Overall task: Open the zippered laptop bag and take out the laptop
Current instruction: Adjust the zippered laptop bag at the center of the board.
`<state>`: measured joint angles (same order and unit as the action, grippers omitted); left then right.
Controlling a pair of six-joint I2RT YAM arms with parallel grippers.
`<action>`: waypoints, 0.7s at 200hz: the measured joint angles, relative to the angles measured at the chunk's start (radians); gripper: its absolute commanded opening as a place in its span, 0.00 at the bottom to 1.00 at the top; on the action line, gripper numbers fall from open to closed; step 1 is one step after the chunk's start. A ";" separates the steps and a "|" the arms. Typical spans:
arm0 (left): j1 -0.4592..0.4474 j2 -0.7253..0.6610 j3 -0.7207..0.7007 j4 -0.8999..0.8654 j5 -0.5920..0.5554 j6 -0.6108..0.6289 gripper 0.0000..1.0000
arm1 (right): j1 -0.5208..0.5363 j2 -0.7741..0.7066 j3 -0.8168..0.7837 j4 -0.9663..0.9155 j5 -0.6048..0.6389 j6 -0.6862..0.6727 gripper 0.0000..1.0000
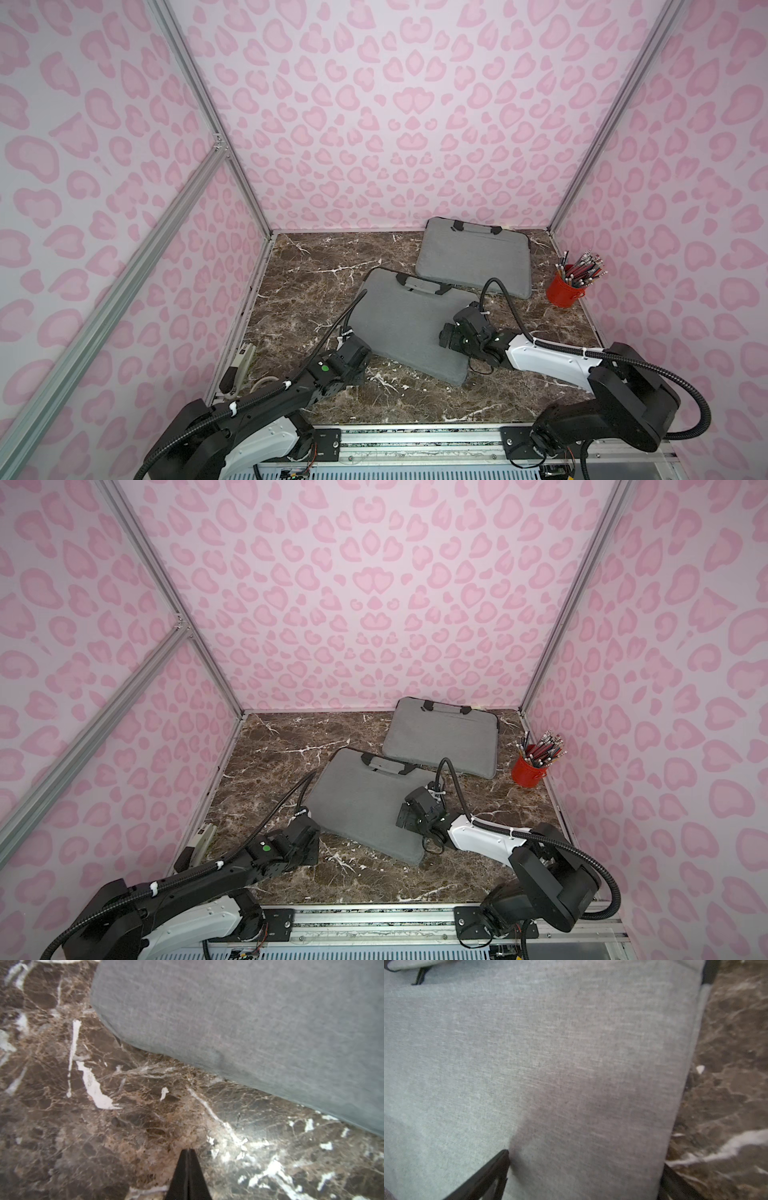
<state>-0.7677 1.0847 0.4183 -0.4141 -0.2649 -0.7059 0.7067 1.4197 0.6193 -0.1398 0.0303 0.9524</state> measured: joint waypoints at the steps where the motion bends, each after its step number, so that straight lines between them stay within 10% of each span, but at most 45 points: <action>1: 0.000 0.002 0.000 0.000 -0.001 0.000 0.01 | 0.000 0.000 0.000 0.000 0.000 0.000 0.97; 140: 0.237 0.322 0.211 0.190 -0.137 0.087 0.04 | 0.232 0.116 0.089 0.144 -0.288 -0.183 0.88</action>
<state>-0.5312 1.4063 0.6292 -0.2241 -0.4015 -0.6186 0.9382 1.5352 0.7086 0.0044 -0.2577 0.7692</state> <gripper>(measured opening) 0.049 0.879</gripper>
